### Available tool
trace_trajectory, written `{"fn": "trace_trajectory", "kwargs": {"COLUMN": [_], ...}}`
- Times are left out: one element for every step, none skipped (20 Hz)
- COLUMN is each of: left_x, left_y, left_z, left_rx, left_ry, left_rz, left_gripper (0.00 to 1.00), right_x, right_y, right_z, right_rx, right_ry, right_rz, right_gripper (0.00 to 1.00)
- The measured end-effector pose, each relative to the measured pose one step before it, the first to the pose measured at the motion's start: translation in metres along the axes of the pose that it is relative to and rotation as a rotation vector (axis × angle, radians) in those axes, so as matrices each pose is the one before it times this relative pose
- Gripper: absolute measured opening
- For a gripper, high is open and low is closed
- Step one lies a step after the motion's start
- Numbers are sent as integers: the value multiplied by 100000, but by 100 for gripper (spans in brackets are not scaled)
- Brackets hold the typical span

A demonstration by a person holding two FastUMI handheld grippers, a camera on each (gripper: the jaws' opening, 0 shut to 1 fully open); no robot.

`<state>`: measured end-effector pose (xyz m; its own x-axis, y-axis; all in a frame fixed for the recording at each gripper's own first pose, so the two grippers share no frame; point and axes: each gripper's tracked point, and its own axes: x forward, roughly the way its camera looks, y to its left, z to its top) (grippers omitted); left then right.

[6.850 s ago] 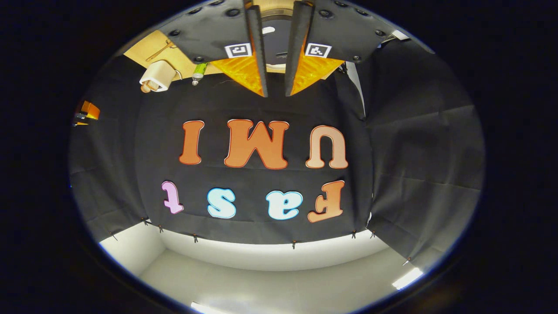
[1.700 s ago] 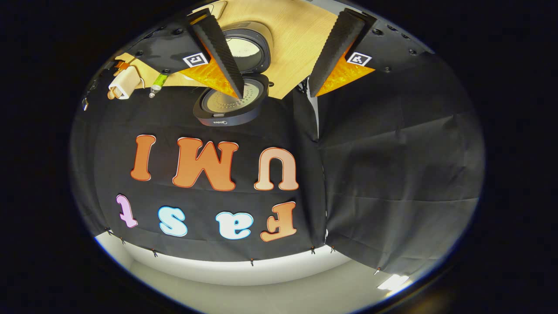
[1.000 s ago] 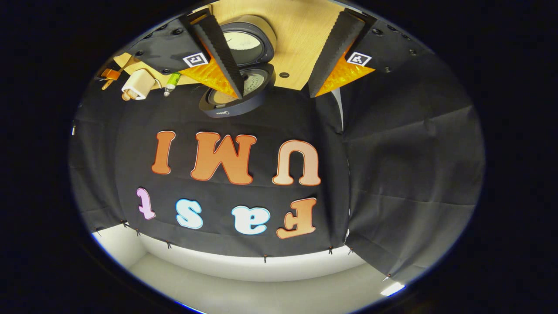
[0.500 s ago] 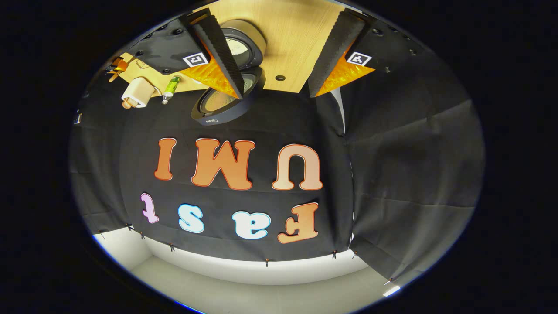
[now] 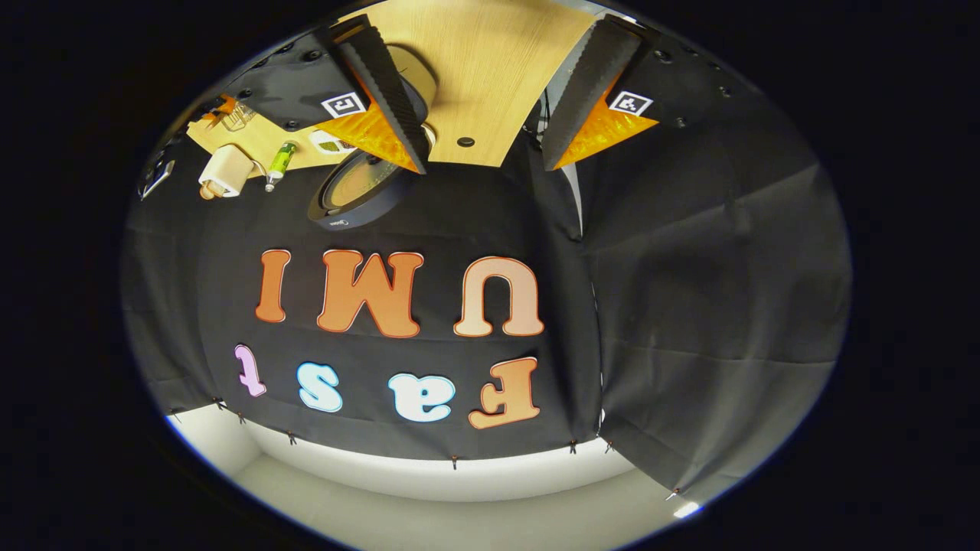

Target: Close the left gripper, press the button to open the rice cooker; take a wooden spoon from the chopstick holder with the right hand, scoop a spoonful of rice and pour it into the rice cooker, then put the wooden spoon back into the chopstick holder.

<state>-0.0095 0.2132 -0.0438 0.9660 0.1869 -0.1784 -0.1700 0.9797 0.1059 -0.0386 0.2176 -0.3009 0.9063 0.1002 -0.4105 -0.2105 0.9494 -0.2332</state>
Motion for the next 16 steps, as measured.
{"fn": "trace_trajectory", "kwargs": {"left_x": [-104, 42, -86, -24, -2, -7, -20, 74, 19, 60, 19, 28, 24, 135, -36, 51], "left_y": [266, 117, -13, 12, -46, -61, 7, -139, -122, -211, -2, -67, 48, -52, -165, -79], "left_z": [-102, -122, -145, -38, -145, -109, -262, 39, 44, 33, -49, 49, 24, -56, -247, -15], "left_rx": [-103, -121, -142, -267, -447, -473, -276, -179, -102, -44, 5, 75, -36, -192, -280, -235], "left_ry": [329, 309, 155, 190, 333, 348, 319, 24, -65, -75, -95, -48, 33, 175, 189, 454], "left_rz": [213, 97, -23, -50, -178, -254, -94, -211, -360, -230, -202, -244, -159, -195, -183, -100], "left_gripper": [98, 97, 97, 98, 98, 97, 100, 97, 97, 97, 97, 97, 97, 97, 97, 97], "right_x": [132, -171, -129, -35, -66, -13, -130, 124, -51, -64, 11, -1, 49, 21, 61, -11], "right_y": [297, 249, 235, 507, 519, 297, 176, 150, 166, -16, -124, -211, -206, -137, -249, -265], "right_z": [-547, -17, -149, -434, -391, -53, 207, -328, 35, -135, 15, -20, -8, -39, 59, 55], "right_rx": [-10, 1886, 2788, 3771, 4730, 4576, 5186, 5874, 6156, 4901, 3538, 2253, 2260, 2465, 2904, 2660], "right_ry": [825, -532, 916, 1532, 2019, 1004, -142, 2198, 502, 1115, 174, 425, 517, 389, 229, 343], "right_rz": [424, -47, 511, 1439, 1811, 926, 880, 1392, 1805, 863, 443, 173, 395, 374, 351, 371], "right_gripper": [2, 2, 2, 2, 2, 2, 2, 2, 2, 2, 2, 2, 2, 2, 2, 2]}}
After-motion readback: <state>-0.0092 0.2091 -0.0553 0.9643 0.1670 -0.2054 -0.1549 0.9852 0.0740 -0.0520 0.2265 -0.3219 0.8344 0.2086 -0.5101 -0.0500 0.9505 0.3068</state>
